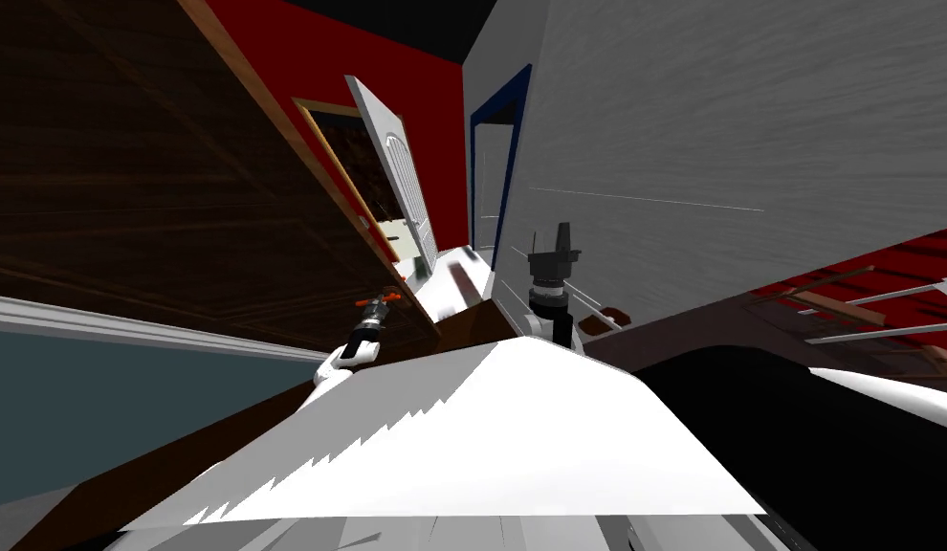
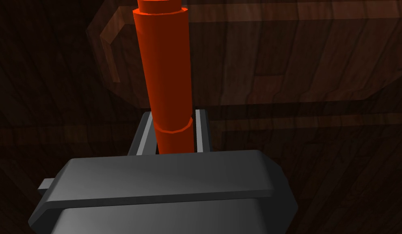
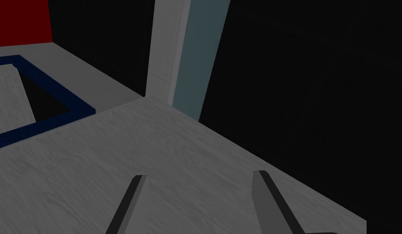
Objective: Pull the door open
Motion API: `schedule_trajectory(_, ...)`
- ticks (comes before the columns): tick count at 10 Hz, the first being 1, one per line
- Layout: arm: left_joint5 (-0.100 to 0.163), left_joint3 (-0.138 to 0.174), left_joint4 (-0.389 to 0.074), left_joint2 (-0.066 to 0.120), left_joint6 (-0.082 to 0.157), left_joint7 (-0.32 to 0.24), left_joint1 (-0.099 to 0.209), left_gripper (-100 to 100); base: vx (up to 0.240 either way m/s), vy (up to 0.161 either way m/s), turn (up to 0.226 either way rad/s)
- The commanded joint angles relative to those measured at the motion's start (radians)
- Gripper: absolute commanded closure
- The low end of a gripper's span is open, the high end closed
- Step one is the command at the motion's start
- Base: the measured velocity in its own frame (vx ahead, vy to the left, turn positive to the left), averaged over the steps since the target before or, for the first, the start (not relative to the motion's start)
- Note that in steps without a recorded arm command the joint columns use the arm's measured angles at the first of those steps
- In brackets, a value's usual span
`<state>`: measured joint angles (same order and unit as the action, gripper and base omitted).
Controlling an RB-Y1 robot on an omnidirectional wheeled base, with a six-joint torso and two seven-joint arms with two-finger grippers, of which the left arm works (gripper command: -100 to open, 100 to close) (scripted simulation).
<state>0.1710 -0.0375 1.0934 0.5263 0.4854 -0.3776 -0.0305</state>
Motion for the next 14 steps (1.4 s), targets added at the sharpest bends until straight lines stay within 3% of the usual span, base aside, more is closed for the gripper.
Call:
schedule_trajectory(1, 0.01, -0.015, 0.003, 0.006, 0.002, 0.004, 0.003, 100, -0.12, 0.017, -0.049)
schedule_trajectory(9, 0.094, -0.142, 0.029, 0.054, 0.02, 0.037, 0.024, 100, -0.206, 0.101, -0.09)
schedule_trajectory(11, 0.095, -0.147, 0.032, 0.054, 0.019, 0.039, 0.021, 100, -0.12, 0.089, -0.049)
schedule_trajectory(14, 0.107, -0.172, 0.029, 0.104, 0.074, 0.004, -0.013, 100, -0.162, 0.041, -0.169)
